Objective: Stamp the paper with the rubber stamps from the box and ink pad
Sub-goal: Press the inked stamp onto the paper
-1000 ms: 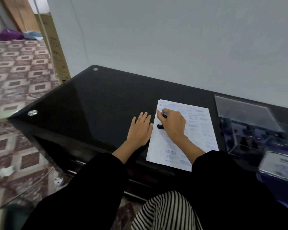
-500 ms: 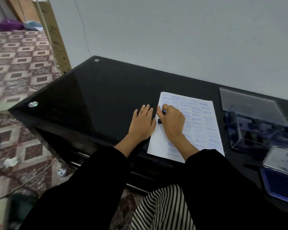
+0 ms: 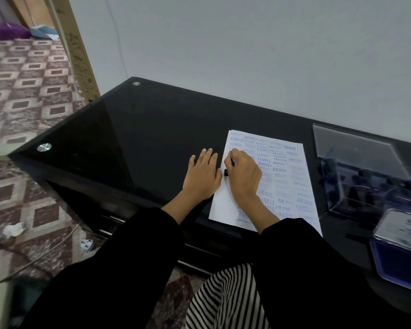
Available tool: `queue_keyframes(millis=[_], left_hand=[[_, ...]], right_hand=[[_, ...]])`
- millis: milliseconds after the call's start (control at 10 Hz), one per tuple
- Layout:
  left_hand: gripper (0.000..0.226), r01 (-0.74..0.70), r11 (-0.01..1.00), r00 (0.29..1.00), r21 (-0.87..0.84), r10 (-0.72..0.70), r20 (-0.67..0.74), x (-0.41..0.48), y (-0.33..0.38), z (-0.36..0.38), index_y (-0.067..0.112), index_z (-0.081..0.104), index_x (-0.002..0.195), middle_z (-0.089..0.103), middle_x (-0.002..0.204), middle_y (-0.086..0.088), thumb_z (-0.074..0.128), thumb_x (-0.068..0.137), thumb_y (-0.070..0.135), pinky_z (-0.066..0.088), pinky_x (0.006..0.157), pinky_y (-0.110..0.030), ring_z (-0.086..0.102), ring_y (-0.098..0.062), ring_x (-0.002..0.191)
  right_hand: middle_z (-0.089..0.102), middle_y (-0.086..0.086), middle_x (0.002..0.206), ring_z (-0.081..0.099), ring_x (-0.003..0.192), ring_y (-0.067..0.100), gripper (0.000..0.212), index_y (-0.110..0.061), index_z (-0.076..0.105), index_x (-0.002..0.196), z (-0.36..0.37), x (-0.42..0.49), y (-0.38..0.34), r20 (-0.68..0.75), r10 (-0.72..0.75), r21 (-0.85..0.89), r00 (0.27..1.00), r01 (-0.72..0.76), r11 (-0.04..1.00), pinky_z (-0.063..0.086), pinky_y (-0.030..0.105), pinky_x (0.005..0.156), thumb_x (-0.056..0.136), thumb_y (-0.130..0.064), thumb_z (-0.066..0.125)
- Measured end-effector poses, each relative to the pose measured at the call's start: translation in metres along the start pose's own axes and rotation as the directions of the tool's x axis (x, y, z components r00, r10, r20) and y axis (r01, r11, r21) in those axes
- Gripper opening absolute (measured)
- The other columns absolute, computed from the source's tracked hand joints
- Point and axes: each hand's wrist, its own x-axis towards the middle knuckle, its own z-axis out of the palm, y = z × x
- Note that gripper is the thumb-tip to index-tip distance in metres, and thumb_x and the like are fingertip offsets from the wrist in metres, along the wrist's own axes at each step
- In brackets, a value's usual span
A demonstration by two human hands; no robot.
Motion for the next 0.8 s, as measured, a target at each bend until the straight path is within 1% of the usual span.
queue_keyframes(millis=[200, 400, 500, 600, 700, 800], left_hand=[[0.052, 0.000, 1.000, 1.000, -0.004, 0.000, -0.011, 0.001, -0.001, 0.000, 0.008, 0.018, 0.147, 0.014, 0.157, -0.008, 0.026, 0.101, 0.030, 0.006, 0.118, -0.040, 0.006, -0.019, 0.147], [0.052, -0.001, 1.000, 1.000, -0.010, 0.000, -0.011, 0.000, -0.001, 0.000, 0.008, 0.018, 0.147, 0.014, 0.157, -0.008, 0.026, 0.100, 0.030, 0.006, 0.118, -0.040, 0.006, -0.019, 0.147], [0.052, 0.001, 1.000, 1.000, -0.011, -0.001, -0.017, -0.001, -0.001, -0.001, 0.008, 0.019, 0.147, 0.014, 0.157, -0.008, 0.027, 0.100, 0.030, 0.007, 0.119, -0.040, 0.006, -0.019, 0.147], [0.052, -0.001, 1.000, 1.000, -0.021, 0.001, -0.023, -0.001, -0.001, -0.001, 0.008, 0.019, 0.147, 0.015, 0.157, -0.008, 0.027, 0.100, 0.029, 0.006, 0.118, -0.040, 0.007, -0.019, 0.147], [0.052, -0.005, 0.999, 0.999, -0.036, 0.004, -0.033, -0.001, -0.001, 0.000, 0.007, 0.021, 0.147, 0.017, 0.157, -0.008, 0.028, 0.100, 0.029, 0.007, 0.118, -0.040, 0.008, -0.019, 0.147], [0.052, -0.006, 0.999, 0.999, -0.048, 0.004, -0.042, -0.001, -0.001, 0.000, 0.007, 0.023, 0.146, 0.018, 0.156, -0.008, 0.029, 0.100, 0.029, 0.007, 0.118, -0.040, 0.009, -0.019, 0.147]], right_hand=[[0.038, -0.001, 0.056, 0.035, 0.050, 0.014, 0.032, -0.017, 0.038, 0.065, 0.000, 0.000, -0.001, -0.009, -0.003, -0.012, 1.000, 0.003, 1.000, 0.009, 0.016, 0.043, 0.085, -0.007, 0.060], [0.043, 0.002, 0.061, 0.037, 0.055, 0.015, 0.026, -0.014, 0.041, 0.067, 0.000, 0.002, 0.001, 0.038, 0.035, -0.038, 0.999, -0.033, 0.999, 0.014, 0.019, 0.043, 0.092, -0.013, 0.051], [0.044, 0.002, 0.062, 0.037, 0.057, 0.015, 0.025, -0.013, 0.042, 0.068, -0.001, 0.005, 0.001, 0.062, 0.055, -0.021, 0.997, -0.054, 0.998, 0.017, 0.020, 0.044, 0.093, -0.014, 0.049], [0.046, 0.002, 0.066, 0.040, 0.060, 0.014, 0.023, -0.014, 0.043, 0.072, -0.001, 0.010, 0.001, 0.114, 0.086, -0.006, 0.990, -0.086, 0.996, 0.020, 0.018, 0.046, 0.095, -0.018, 0.046], [0.047, 0.001, 0.067, 0.041, 0.060, 0.014, 0.022, -0.015, 0.043, 0.074, -0.001, 0.017, -0.001, 0.144, 0.123, -0.017, 0.982, -0.122, 0.992, 0.020, 0.016, 0.045, 0.096, -0.020, 0.045], [0.048, 0.002, 0.065, 0.042, 0.060, 0.016, 0.023, -0.015, 0.044, 0.075, 0.002, 0.021, -0.002, 0.152, 0.144, -0.045, 0.978, -0.138, 0.989, 0.023, 0.022, 0.046, 0.097, -0.023, 0.043]])
